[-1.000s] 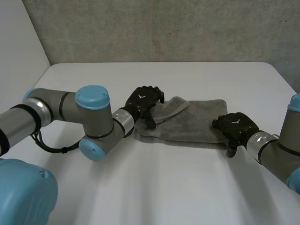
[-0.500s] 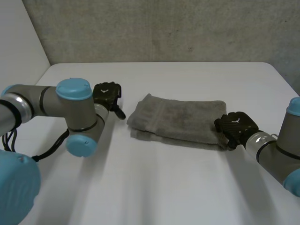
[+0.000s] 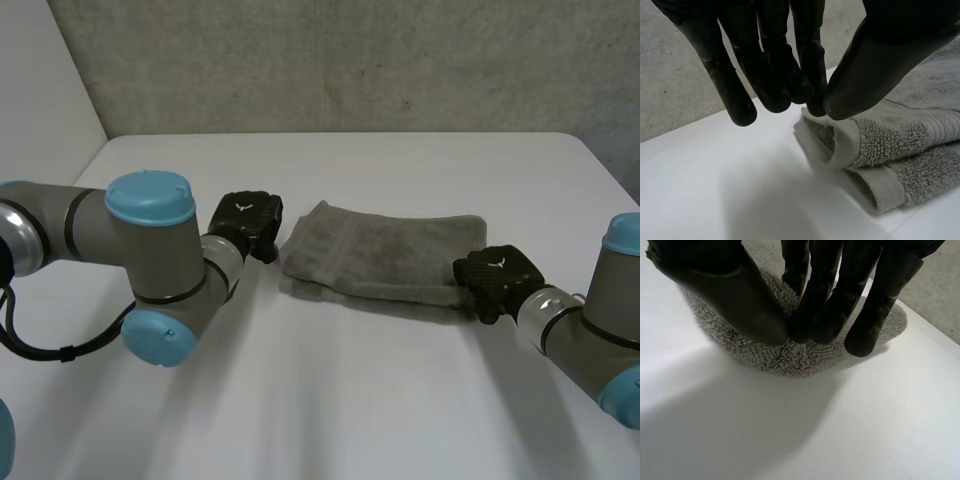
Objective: Fold the towel.
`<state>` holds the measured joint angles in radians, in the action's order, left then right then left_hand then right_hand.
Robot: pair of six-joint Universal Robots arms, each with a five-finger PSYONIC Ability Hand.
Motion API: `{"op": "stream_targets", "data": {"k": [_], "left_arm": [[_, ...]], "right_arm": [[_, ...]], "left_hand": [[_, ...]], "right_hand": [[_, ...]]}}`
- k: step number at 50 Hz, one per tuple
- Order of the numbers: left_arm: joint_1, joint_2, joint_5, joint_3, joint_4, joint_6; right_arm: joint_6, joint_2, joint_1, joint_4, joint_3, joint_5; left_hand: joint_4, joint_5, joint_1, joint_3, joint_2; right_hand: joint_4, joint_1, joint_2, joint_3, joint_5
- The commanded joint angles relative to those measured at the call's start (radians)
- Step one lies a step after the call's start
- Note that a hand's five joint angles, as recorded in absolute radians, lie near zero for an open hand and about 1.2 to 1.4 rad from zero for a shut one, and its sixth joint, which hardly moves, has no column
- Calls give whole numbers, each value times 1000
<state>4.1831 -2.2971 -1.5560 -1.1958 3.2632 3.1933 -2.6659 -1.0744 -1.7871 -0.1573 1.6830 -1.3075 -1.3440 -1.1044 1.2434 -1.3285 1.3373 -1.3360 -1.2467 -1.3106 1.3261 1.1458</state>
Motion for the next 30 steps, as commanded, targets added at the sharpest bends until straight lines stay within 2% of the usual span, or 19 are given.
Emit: {"op": "stream_targets", "data": {"k": [1,4,5,6,7,8,9,10,12,13,14,18,20,26,28,29,30], "left_arm": [[6,5,14,-1,0,-1],[12,11,10,-2,0,-3],[17,16,8,-4,-2,-3],[20,24,8,-8,-2,-3],[20,24,8,-8,-2,-3],[25,33,5,-16,-3,-3],[31,39,2,-24,-7,0],[31,39,2,-24,-7,0],[35,47,1,-34,-7,4],[37,54,-1,-44,-7,5],[38,60,1,-51,-7,8],[46,71,1,-64,-7,8],[51,73,2,-71,-5,8],[49,76,-2,-71,-4,7],[45,85,-6,-74,-5,7],[45,85,-6,-74,-5,7],[43,90,-6,-76,-7,4]], "right_arm": [[-11,-4,9,9,-3,-1],[0,-10,12,19,0,1],[7,-16,14,34,4,5],[23,-24,14,57,10,16],[23,-24,14,58,11,16],[52,-31,24,83,9,20],[102,-38,56,113,4,22],[103,-38,57,113,4,22],[251,-67,159,165,-26,27],[251,-67,160,165,-26,27],[332,-84,196,195,-58,31],[423,-88,193,256,-154,37],[396,-85,115,309,-265,45],[322,-35,-6,341,-424,47],[299,5,-137,346,-495,31],[299,5,-138,346,-496,31],[291,28,-196,344,-511,33]], "left_hand": [[-52,-117,153,-68,59],[-52,-117,153,-68,59],[17,-48,83,2,-10],[320,255,-220,305,-313],[323,258,-223,308,-316],[710,645,-609,694,-703],[865,800,-764,849,-858],[866,801,-766,851,-860],[916,851,-816,901,-909],[960,895,-859,944,-953],[981,916,-880,965,-974],[984,919,-883,968,-977],[984,919,-883,968,-977],[984,919,-883,968,-977],[992,927,-892,977,-986],[992,927,-892,977,-986],[995,930,-895,980,-989]], "right_hand": [[-60,-150,-86,70,76],[-60,-150,-86,70,76],[-60,-150,-86,70,76],[-60,-150,-86,70,76],[-60,-150,-86,70,76],[-60,-150,-86,70,76],[-60,-150,-86,70,76],[-60,-150,-86,70,76],[-60,-150,-86,70,76],[-60,-150,-86,70,76],[-60,-150,-86,70,76],[-60,-150,-86,70,76],[-60,-150,-86,70,76],[-60,-150,-86,70,76],[-60,-150,-86,70,76],[-60,-150,-86,70,76],[-60,-150,-86,70,76]]}}
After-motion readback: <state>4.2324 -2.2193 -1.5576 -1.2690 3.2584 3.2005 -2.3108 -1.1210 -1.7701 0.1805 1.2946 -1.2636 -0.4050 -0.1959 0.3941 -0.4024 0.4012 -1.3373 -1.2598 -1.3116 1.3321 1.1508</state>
